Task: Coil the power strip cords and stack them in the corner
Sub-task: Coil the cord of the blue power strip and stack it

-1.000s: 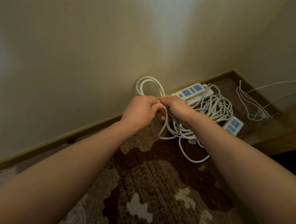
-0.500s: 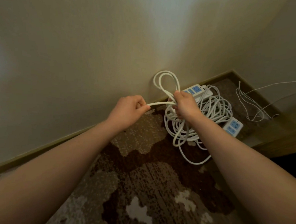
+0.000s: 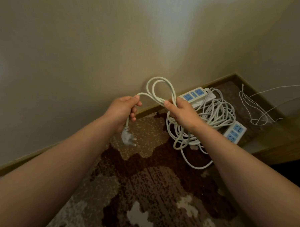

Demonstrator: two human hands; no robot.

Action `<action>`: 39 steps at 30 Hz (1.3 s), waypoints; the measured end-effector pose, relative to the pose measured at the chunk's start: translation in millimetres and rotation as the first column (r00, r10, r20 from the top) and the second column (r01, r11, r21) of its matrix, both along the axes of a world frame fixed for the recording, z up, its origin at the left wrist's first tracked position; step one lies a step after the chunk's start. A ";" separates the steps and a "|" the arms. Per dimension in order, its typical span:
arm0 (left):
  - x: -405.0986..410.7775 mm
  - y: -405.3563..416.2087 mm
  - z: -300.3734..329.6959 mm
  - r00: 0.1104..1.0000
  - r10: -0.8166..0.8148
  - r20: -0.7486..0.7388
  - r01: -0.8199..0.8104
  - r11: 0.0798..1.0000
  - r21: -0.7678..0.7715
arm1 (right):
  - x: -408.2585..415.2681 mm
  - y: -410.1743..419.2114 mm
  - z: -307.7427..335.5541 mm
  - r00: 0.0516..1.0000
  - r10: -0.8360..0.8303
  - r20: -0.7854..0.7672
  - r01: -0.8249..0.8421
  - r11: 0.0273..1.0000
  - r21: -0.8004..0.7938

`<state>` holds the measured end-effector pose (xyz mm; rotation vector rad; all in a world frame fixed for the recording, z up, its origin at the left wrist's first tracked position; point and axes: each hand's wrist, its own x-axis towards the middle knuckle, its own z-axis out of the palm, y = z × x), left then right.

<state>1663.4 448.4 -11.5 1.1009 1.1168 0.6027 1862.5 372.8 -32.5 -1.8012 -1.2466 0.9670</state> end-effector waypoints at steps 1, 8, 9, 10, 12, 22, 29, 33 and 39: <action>4.9 -0.8 1.4 1.000 0.010 0.023 -0.010 1.000 -0.022 | 2.0 0.3 -1.4 1.000 -0.003 0.021 0.003 1.000 -0.008; 21.7 -7.3 12.1 0.985 0.112 0.129 -0.089 0.982 -0.167 | 3.6 3.6 -7.0 0.993 -0.009 0.119 0.012 1.000 -0.024; 21.5 -9.7 13.6 0.986 0.107 0.125 -0.086 0.982 -0.168 | 0.8 5.2 -7.6 0.991 -0.039 0.129 0.042 0.999 -0.023; 21.7 -11.8 14.7 0.989 0.100 0.113 -0.081 0.984 -0.160 | -2.7 7.0 -7.8 0.988 -0.077 0.131 0.080 0.997 -0.022; 24.4 -14.3 15.4 0.992 0.089 0.095 -0.075 0.987 -0.142 | -8.8 10.3 -6.5 0.979 -0.147 0.144 0.155 0.987 -0.041; 51.7 -26.6 10.9 0.949 0.214 0.232 -0.124 0.929 -0.350 | -14.9 0.8 -3.9 0.960 0.051 0.276 -0.032 0.997 -0.075; 70.0 -22.7 22.9 0.958 0.164 0.236 -0.086 0.947 -0.309 | -20.1 -9.9 1.3 0.980 0.053 -0.191 -0.053 0.999 0.004; 71.3 -15.9 19.4 0.976 0.151 0.155 -0.111 0.964 -0.240 | -14.0 -8.7 1.5 0.984 0.076 -0.159 -0.070 0.997 0.038; 78.1 -16.7 12.8 0.982 0.186 0.022 -0.187 0.982 0.036 | -7.3 -10.9 0.9 0.986 0.081 -0.148 -0.077 0.997 0.032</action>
